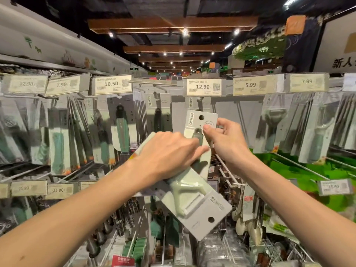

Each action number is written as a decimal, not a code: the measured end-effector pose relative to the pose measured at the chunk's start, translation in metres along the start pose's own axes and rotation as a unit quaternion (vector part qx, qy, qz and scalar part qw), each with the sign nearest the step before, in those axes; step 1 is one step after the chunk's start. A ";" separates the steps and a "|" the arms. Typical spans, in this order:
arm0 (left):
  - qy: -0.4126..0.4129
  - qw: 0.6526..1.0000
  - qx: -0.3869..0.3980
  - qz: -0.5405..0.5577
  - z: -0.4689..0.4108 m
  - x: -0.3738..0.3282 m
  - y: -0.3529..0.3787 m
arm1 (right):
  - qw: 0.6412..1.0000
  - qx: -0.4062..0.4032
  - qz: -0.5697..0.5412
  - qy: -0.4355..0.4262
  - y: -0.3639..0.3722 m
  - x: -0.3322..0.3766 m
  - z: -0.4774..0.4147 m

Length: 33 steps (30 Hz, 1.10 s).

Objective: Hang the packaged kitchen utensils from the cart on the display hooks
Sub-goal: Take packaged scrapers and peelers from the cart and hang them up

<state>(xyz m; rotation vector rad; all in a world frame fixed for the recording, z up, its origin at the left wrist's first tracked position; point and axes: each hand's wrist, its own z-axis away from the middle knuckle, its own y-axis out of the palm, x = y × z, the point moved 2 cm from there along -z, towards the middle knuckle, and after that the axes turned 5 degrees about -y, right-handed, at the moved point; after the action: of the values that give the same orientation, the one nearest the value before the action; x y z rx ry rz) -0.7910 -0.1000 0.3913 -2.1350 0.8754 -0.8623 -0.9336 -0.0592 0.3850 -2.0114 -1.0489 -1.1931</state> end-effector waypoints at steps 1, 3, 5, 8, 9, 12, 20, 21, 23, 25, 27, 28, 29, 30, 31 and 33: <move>-0.009 1.000 -0.005 0.007 -0.003 0.009 0.000 | 1.000 0.000 0.011 -0.004 -0.004 -0.002 -0.003; -0.037 0.999 -0.006 -0.019 -0.014 0.030 0.000 | 1.000 -0.007 0.025 -0.015 -0.012 -0.006 -0.011; -0.063 0.997 -0.007 -0.052 -0.027 0.044 -0.006 | 0.999 -0.017 0.035 -0.027 -0.017 -0.008 -0.019; -0.078 0.994 -0.011 -0.081 -0.044 0.047 -0.017 | 0.998 -0.025 0.032 -0.039 -0.020 -0.006 -0.029; -0.077 0.993 -0.012 -0.091 -0.048 0.045 -0.019 | 0.998 -0.024 0.026 -0.045 -0.020 -0.005 -0.032; -0.082 0.990 -0.040 -0.112 -0.054 0.045 -0.023 | 0.997 -0.019 0.012 -0.067 -0.022 -0.001 -0.039; -0.102 0.986 -0.038 -0.128 -0.062 0.051 -0.028 | 0.995 -0.028 0.044 -0.080 -0.014 -0.003 -0.077; -0.103 0.985 -0.034 -0.131 -0.063 0.053 -0.029 | 0.995 -0.031 0.050 -0.074 -0.011 -0.006 -0.083; -0.106 0.984 -0.027 -0.138 -0.063 0.055 -0.032 | 0.996 -0.037 0.064 -0.058 -0.007 -0.012 -0.094; -0.109 0.984 -0.022 -0.141 -0.063 0.056 -0.034 | 0.996 -0.040 0.072 -0.046 -0.005 -0.020 -0.104; -0.110 0.983 -0.013 -0.145 -0.062 0.056 -0.035 | 0.994 -0.041 0.090 -0.043 -0.004 -0.026 -0.112; -0.109 0.983 -0.010 -0.147 -0.062 0.057 -0.035 | 0.993 -0.047 0.103 -0.046 -0.004 -0.029 -0.115; -0.110 0.983 -0.009 -0.149 -0.062 0.057 -0.034 | 0.991 -0.054 0.113 -0.049 -0.004 -0.030 -0.118; -0.111 0.982 -0.008 -0.151 -0.062 0.057 -0.033 | 0.990 -0.058 0.119 -0.050 -0.003 -0.031 -0.119; -0.112 0.982 -0.006 -0.150 -0.061 0.058 -0.033 | 0.990 -0.060 0.122 -0.046 -0.003 -0.032 -0.120; -0.111 0.984 -0.006 -0.142 -0.061 0.058 -0.032 | 0.990 -0.058 0.125 -0.031 -0.003 -0.034 -0.120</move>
<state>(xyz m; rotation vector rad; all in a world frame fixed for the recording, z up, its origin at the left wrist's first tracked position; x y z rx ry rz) -0.7942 -0.1467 0.4682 -2.3485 0.4711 -0.7360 -0.9998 -0.1619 0.4076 -2.2073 -0.7432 -1.0868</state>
